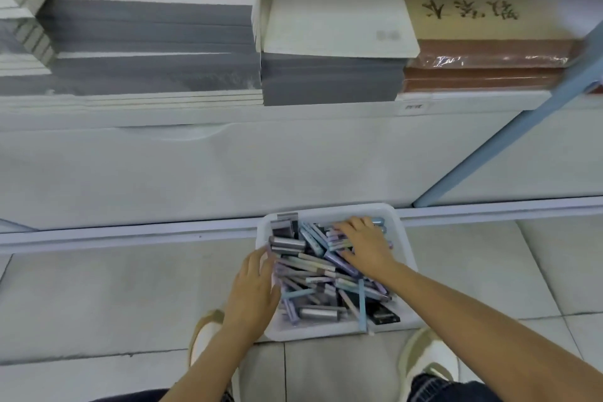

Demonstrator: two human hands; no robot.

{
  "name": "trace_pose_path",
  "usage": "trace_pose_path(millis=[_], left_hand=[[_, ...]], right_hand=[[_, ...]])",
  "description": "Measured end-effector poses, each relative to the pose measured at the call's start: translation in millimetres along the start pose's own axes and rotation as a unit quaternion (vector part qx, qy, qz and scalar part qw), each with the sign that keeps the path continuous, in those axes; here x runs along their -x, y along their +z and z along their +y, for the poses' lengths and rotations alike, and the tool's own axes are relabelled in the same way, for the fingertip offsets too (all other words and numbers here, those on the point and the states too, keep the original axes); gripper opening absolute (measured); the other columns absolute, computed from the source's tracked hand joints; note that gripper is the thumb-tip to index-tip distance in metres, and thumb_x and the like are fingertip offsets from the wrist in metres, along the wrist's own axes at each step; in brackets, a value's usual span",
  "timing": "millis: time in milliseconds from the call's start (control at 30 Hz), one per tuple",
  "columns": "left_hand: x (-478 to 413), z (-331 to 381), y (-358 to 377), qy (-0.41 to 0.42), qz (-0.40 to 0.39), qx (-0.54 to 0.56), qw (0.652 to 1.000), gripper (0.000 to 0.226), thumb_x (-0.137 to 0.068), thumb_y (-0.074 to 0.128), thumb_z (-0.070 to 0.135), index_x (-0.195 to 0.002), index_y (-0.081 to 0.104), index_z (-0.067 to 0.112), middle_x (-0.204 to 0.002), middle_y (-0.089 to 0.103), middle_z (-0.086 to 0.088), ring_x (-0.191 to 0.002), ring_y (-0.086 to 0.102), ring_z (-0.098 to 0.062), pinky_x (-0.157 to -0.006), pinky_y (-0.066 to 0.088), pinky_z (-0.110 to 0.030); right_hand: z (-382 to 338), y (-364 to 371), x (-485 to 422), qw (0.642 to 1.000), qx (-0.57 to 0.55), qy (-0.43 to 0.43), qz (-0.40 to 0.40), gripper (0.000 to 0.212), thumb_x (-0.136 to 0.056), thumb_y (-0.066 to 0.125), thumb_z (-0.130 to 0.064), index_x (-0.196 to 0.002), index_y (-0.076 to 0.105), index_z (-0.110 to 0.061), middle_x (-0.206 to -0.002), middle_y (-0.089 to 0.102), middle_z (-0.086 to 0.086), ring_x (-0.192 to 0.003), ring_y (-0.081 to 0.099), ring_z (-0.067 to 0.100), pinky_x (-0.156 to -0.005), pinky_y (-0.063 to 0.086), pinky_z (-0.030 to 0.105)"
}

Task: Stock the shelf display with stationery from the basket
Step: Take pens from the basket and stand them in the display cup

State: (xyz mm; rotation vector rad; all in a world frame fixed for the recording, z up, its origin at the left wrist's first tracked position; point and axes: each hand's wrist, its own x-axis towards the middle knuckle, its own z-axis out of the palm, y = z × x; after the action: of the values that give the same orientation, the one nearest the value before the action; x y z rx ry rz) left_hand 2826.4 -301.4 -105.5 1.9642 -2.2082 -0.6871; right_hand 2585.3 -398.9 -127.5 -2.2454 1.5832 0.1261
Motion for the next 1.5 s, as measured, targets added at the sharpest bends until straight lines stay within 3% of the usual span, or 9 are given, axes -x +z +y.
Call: trace_pose_path(millis=[300, 533, 633, 733, 833, 933, 1033, 1167, 1500], left_hand=[[-3, -6, 3, -0.009, 0.018, 0.011, 1.000, 0.048, -0.098, 0.053, 0.024, -0.143, 0.043, 0.010, -0.150, 0.034, -0.011, -0.137, 0.033, -0.028, -0.111, 0.035, -0.034], [-16, 13, -9, 0.004, 0.071, 0.033, 0.997, 0.033, -0.091, 0.064, 0.010, -0.122, 0.061, 0.000, -0.131, 0.051, -0.024, -0.120, 0.048, -0.041, -0.100, 0.042, -0.047], [-28, 36, -23, 0.034, 0.093, 0.147, 0.984, 0.032, -0.097, 0.057, 0.018, -0.128, 0.057, 0.010, -0.135, 0.050, -0.009, -0.126, 0.044, -0.025, -0.105, 0.037, -0.036], [-38, 69, -40, -0.018, -0.066, 0.425, 0.903, 0.030, -0.095, 0.058, 0.033, -0.124, 0.048, 0.039, -0.122, 0.056, 0.024, -0.114, 0.053, 0.006, -0.092, 0.041, -0.011], [-45, 83, -38, -0.057, -0.123, 0.558, 0.819, 0.011, -0.097, 0.057, 0.023, -0.107, 0.059, 0.019, -0.085, 0.069, 0.007, -0.084, 0.067, -0.014, -0.070, 0.050, -0.015], [-42, 77, -32, -0.093, -0.128, 0.584, 0.796, 0.018, -0.101, 0.050, 0.019, -0.088, 0.047, 0.007, -0.057, 0.039, -0.001, -0.050, 0.037, -0.015, -0.047, 0.037, -0.021], [-38, 61, -24, -0.145, -0.105, 0.556, 0.811, 0.018, -0.100, 0.052, 0.021, -0.087, 0.044, 0.010, -0.055, 0.031, 0.003, -0.045, 0.025, -0.009, -0.042, 0.026, -0.020], [-35, 49, -15, -0.197, -0.088, 0.535, 0.817, 0.025, -0.098, 0.054, 0.028, -0.084, 0.051, 0.008, -0.054, 0.033, 0.002, -0.043, 0.027, -0.008, -0.040, 0.028, -0.019], [-33, 43, -6, -0.217, -0.070, 0.536, 0.813, 0.029, -0.098, 0.056, 0.028, -0.075, 0.058, 0.010, -0.047, 0.041, 0.007, -0.038, 0.031, -0.005, -0.038, 0.029, -0.017]], right_hand=[[5, -5, -21, 0.994, 0.089, -0.061, -0.008, 0.030, -0.100, 0.044, -0.028, -0.116, 0.062, -0.010, -0.121, 0.053, 0.006, -0.117, 0.042, 0.021, -0.087, 0.039, 0.032], [-1, -58, -16, 0.975, -0.177, -0.086, 0.102, 0.031, -0.099, 0.054, -0.019, -0.071, 0.050, -0.005, -0.072, 0.045, 0.003, -0.078, 0.046, 0.026, -0.069, 0.032, 0.031], [-17, -81, -12, 0.940, -0.331, -0.045, 0.069, 0.028, -0.099, 0.054, -0.021, -0.084, 0.066, 0.000, -0.080, 0.059, 0.015, -0.077, 0.056, 0.030, -0.070, 0.042, 0.039], [-37, -91, -3, 0.887, -0.460, -0.023, -0.034, 0.022, -0.099, 0.054, -0.025, -0.100, 0.072, -0.012, -0.088, 0.071, 0.000, -0.075, 0.064, 0.008, -0.068, 0.047, 0.020], [-48, -89, 4, 0.851, -0.515, -0.015, -0.103, 0.024, -0.098, 0.056, -0.026, -0.108, 0.072, -0.011, -0.099, 0.075, 0.001, -0.094, 0.070, 0.013, -0.083, 0.053, 0.020], [-41, -83, 7, 0.836, -0.540, 0.002, -0.097, 0.026, -0.099, 0.055, -0.028, -0.106, 0.070, -0.009, -0.099, 0.073, 0.002, -0.092, 0.069, 0.014, -0.082, 0.055, 0.024], [-16, -70, 9, 0.882, -0.466, 0.054, -0.033, 0.027, -0.100, 0.050, -0.025, -0.108, 0.066, -0.004, -0.094, 0.068, 0.009, -0.081, 0.060, 0.016, -0.073, 0.051, 0.030], [22, -36, 20, 0.973, -0.196, 0.111, -0.053, 0.020, -0.095, 0.057, -0.014, -0.112, 0.065, -0.006, -0.105, 0.067, 0.007, -0.095, 0.062, 0.022, -0.088, 0.048, 0.031], [28, 1, 26, 0.994, -0.051, 0.060, -0.077, 0.016, -0.092, 0.059, -0.017, -0.106, 0.063, -0.010, -0.115, 0.058, 0.007, -0.104, 0.056, 0.023, -0.081, 0.048, 0.034]])
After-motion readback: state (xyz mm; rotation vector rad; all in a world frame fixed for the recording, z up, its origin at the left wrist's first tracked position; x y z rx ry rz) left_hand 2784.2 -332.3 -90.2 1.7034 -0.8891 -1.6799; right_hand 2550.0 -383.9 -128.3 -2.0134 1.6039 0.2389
